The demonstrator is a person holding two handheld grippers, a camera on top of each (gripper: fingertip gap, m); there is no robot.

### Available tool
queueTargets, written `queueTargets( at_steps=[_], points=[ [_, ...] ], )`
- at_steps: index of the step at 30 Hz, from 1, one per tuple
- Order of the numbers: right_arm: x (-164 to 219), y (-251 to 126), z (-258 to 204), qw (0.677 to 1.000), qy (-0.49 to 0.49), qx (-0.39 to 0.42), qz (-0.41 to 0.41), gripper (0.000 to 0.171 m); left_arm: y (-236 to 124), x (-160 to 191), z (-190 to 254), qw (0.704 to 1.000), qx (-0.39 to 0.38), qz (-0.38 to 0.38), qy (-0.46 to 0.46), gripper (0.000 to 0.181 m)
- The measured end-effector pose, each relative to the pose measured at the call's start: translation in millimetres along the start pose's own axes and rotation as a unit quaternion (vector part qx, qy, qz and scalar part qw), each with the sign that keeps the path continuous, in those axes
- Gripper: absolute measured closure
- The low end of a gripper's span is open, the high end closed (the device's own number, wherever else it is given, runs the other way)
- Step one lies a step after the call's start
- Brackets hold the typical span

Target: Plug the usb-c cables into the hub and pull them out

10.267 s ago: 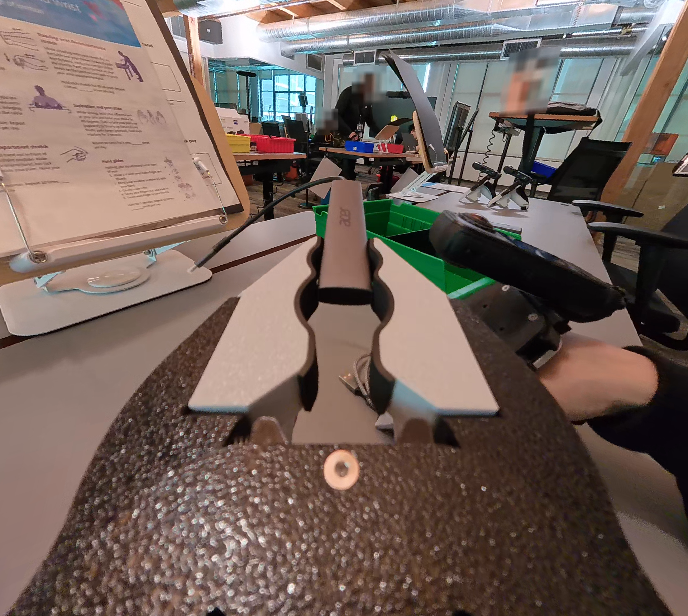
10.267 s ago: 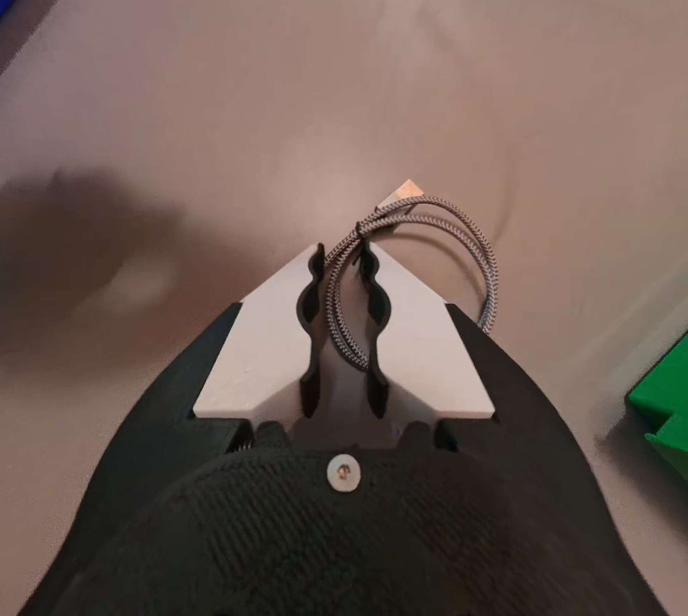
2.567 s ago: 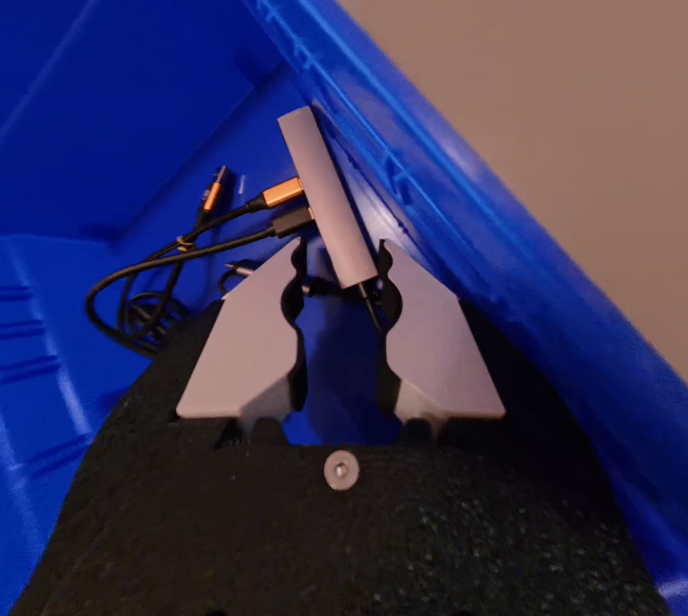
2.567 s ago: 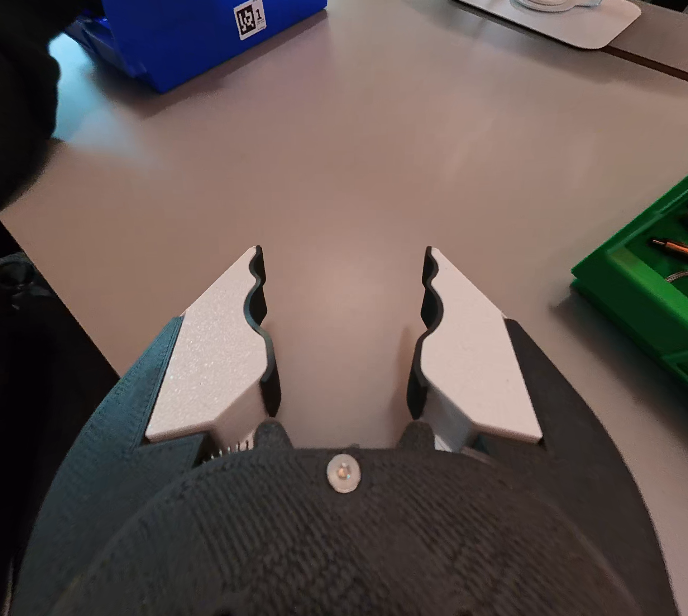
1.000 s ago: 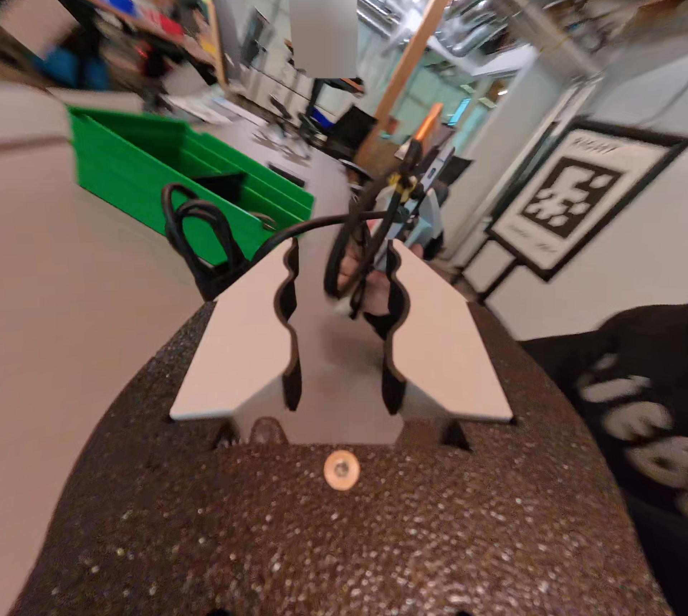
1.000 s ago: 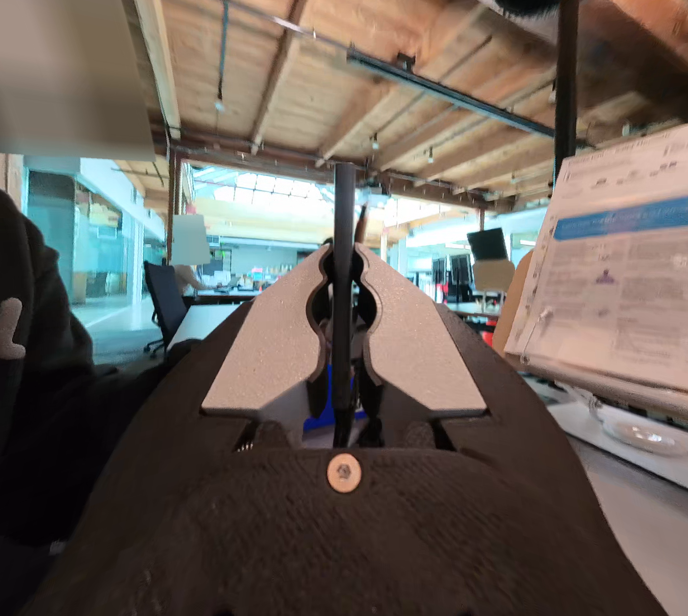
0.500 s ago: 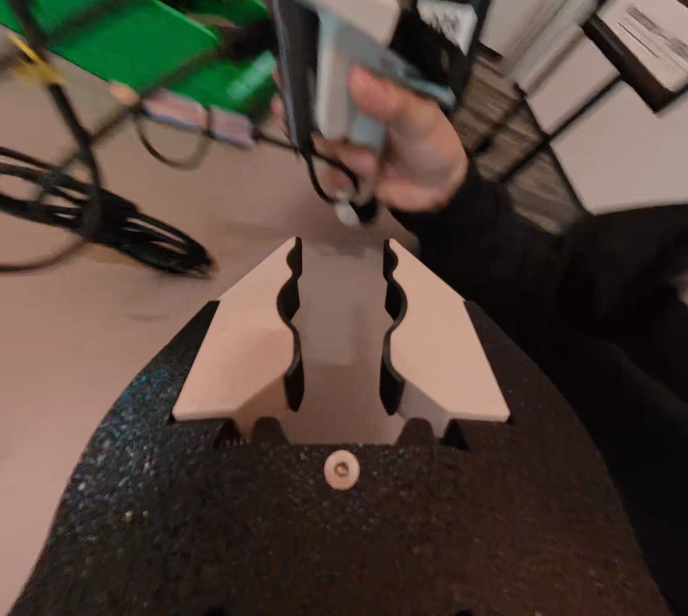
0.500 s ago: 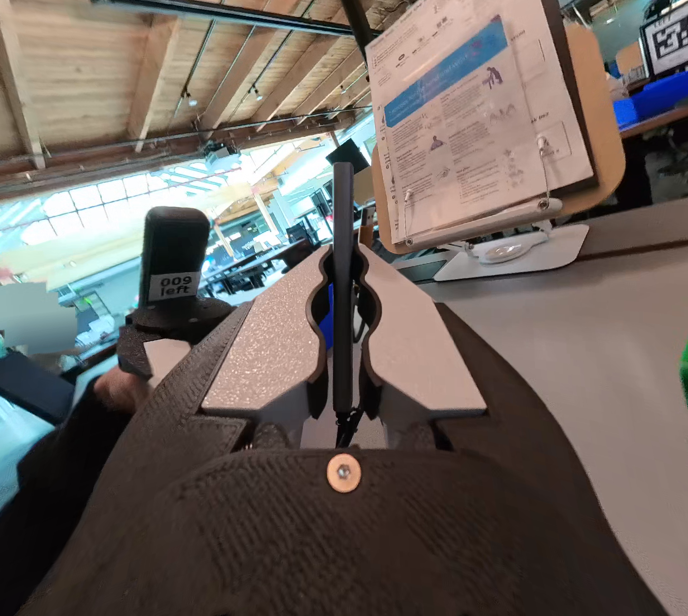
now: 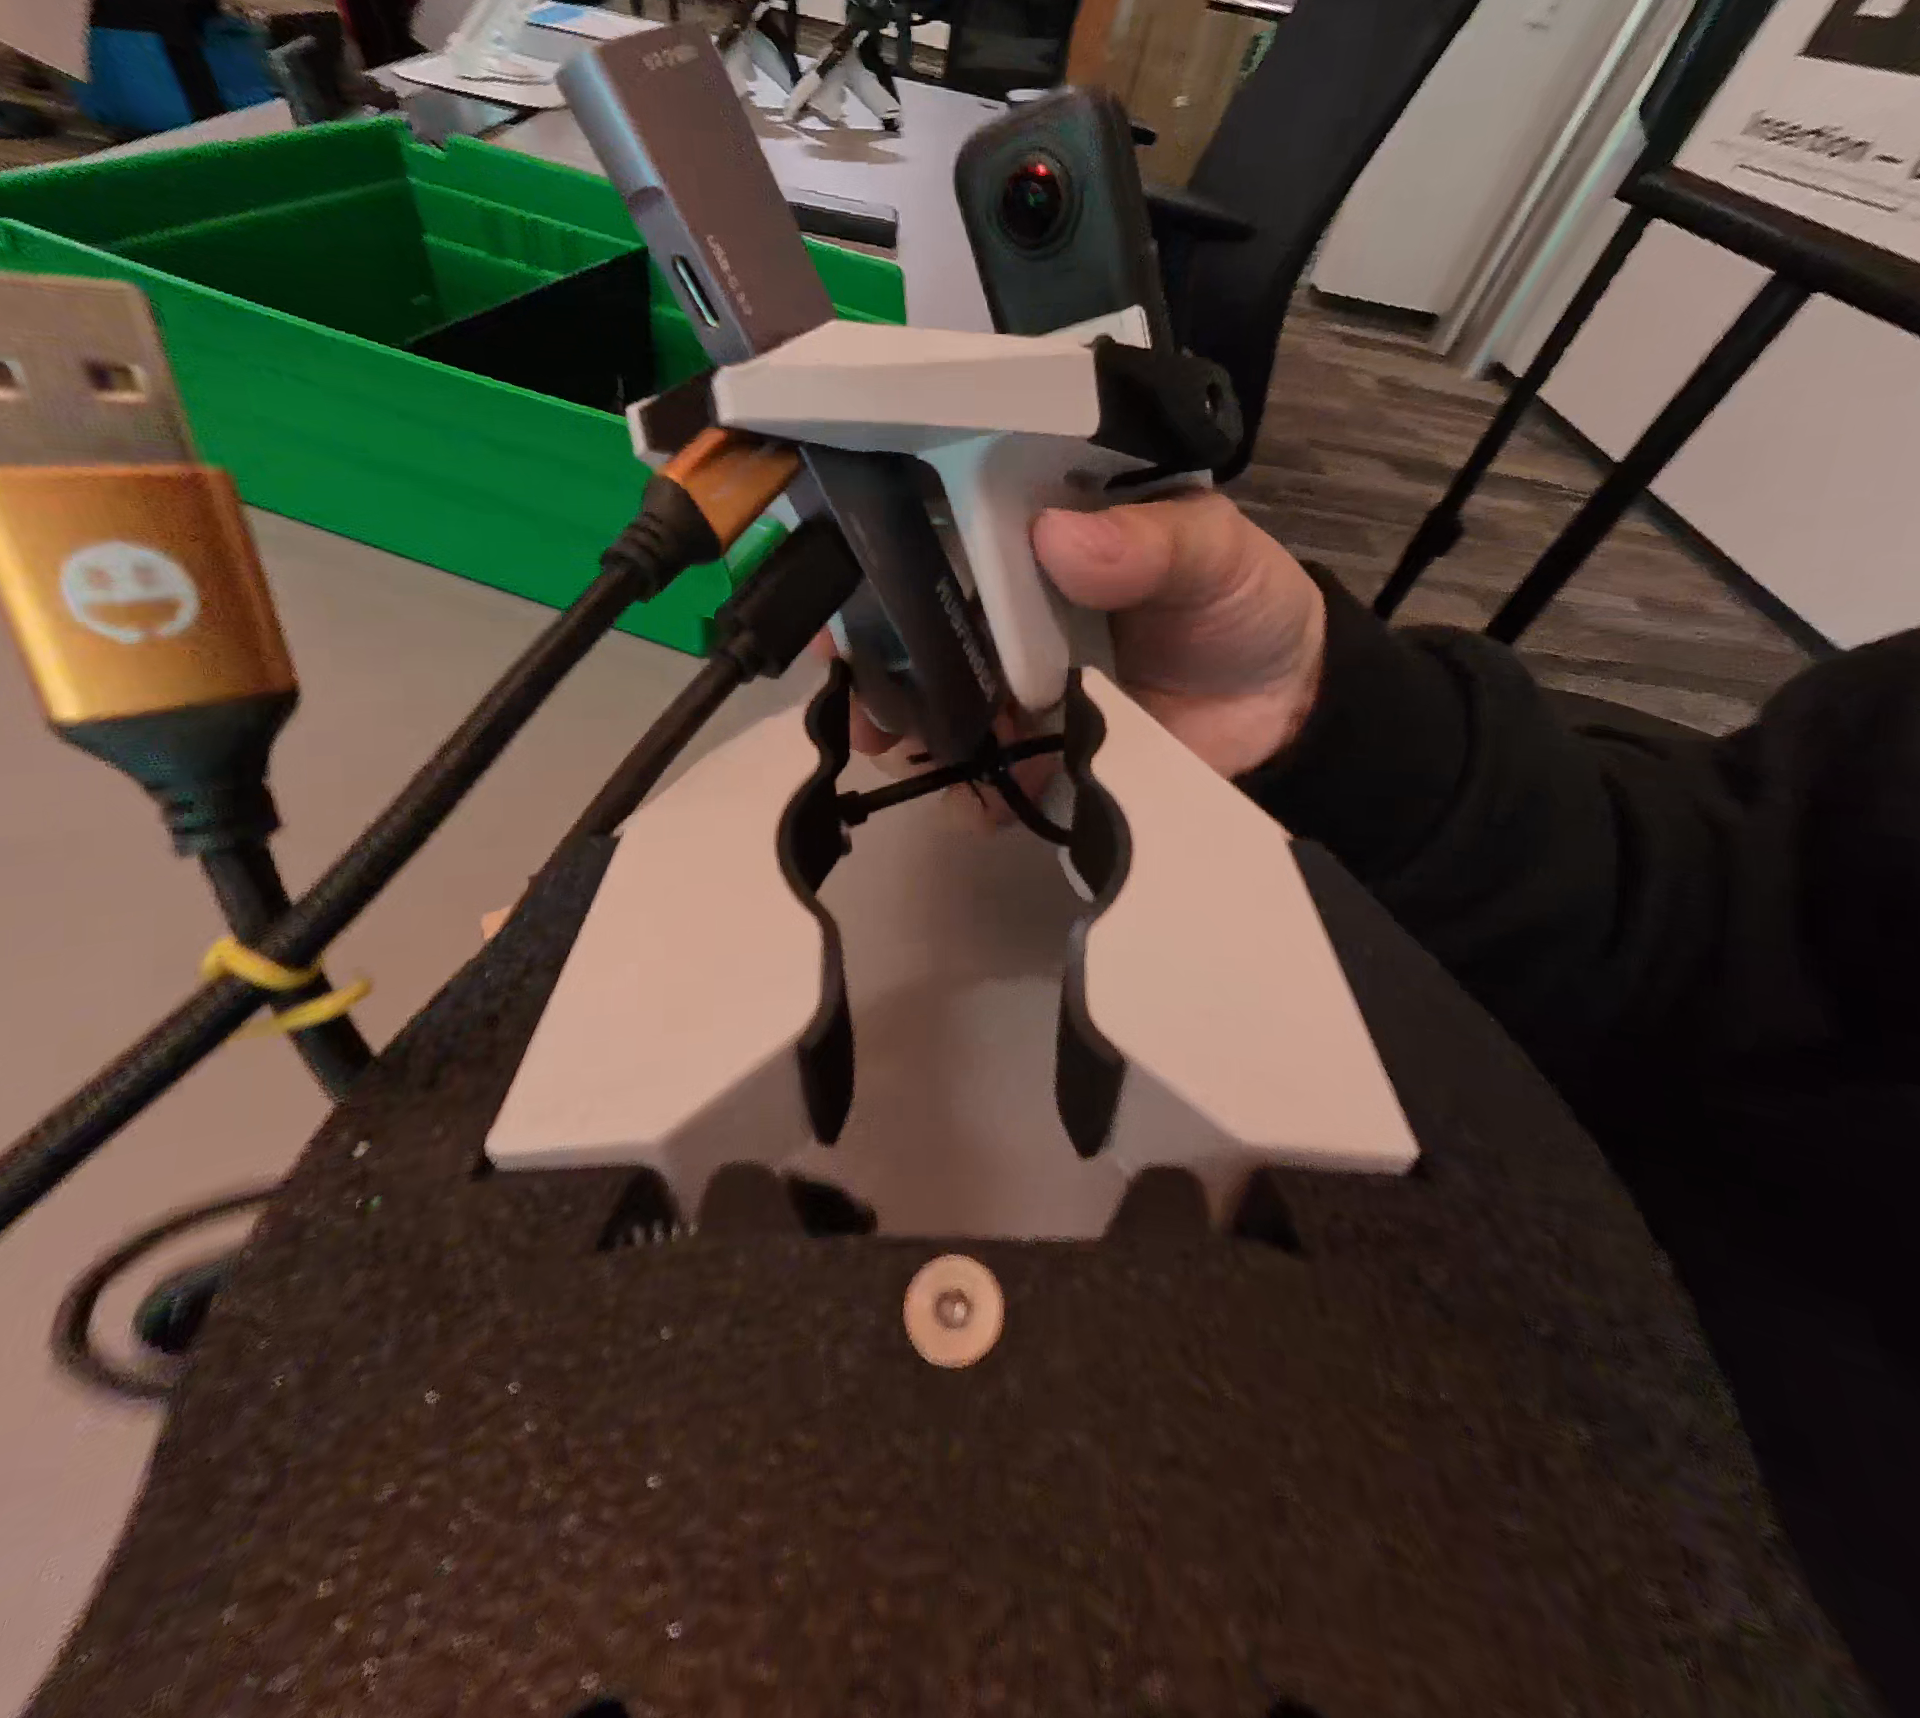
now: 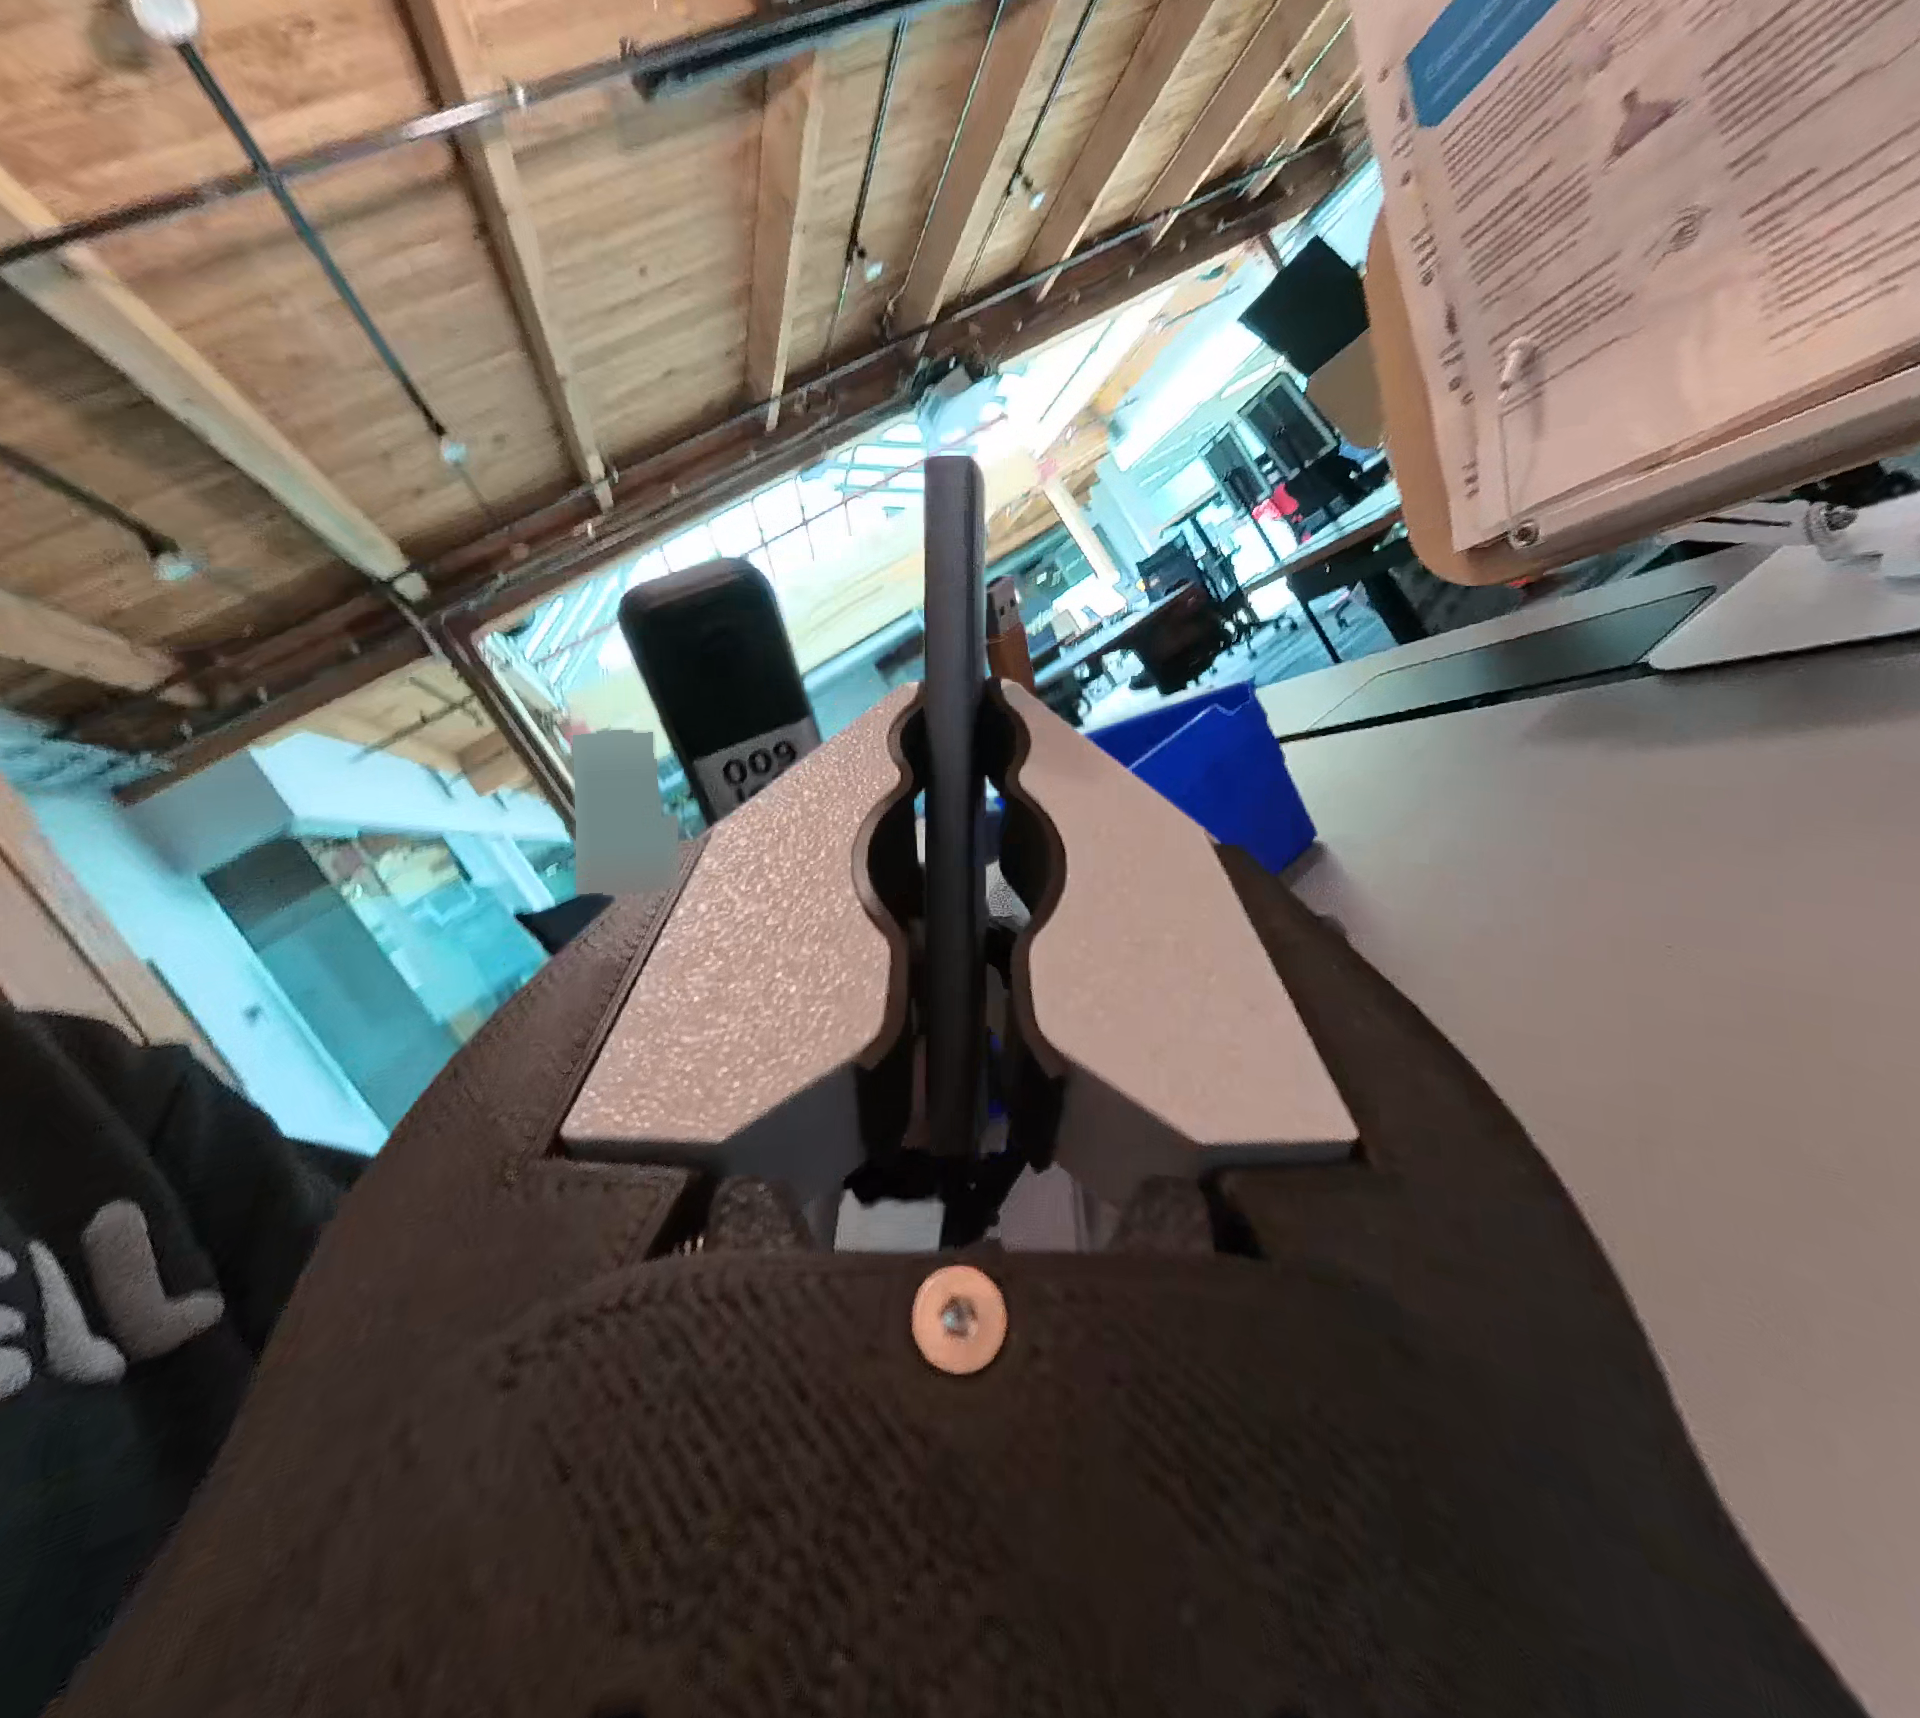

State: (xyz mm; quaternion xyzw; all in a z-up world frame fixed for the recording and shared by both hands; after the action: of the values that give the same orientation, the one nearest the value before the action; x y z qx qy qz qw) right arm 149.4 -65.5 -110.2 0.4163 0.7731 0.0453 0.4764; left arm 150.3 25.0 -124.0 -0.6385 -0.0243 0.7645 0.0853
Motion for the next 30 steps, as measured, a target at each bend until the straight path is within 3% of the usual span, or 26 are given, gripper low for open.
queueTargets(
  at_steps=[5, 12, 16, 19, 30],
  points=[
    [1.4, -0.2, -11.7, 0.997, -0.041, -0.017, -0.06, 0.161, -4.0, 1.7, 4.2, 0.999, 0.045, 0.001, -0.022, 0.143],
    [3.1, -2.0, -14.6, 0.996, -0.016, -0.014, -0.083, 0.161, -7.7, 5.1, 6.0, 0.991, 0.1, 0.009, -0.086, 0.14],
    [-0.7, -5.4, -14.4, 0.996, -0.013, -0.013, -0.083, 0.163, -14.4, 5.8, 11.8, 0.986, 0.141, 0.003, -0.087, 0.151],
    [-2.9, -5.9, -15.1, 0.997, -0.006, -0.009, -0.074, 0.164, -12.2, 2.7, 10.3, 0.987, 0.128, 0.015, -0.095, 0.161],
    [-4.7, -4.1, -5.7, 0.999, -0.002, 0.038, -0.03, 0.164, 2.9, 3.4, -0.8, 0.998, 0.022, 0.011, -0.059, 0.161]
  ],
)
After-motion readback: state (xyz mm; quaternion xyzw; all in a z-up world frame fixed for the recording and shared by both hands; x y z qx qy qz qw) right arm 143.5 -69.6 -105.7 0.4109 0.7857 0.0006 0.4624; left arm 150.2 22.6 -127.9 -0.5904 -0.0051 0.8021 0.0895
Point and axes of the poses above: each gripper's, where its closed fingertips meet, y out along the fingers, x out of its underside, z = x × y across the jaws, the point moved 7 cm from there along -y, back along the fingers, and after that the axes turned 5 degrees about z, right-handed, at the moved point
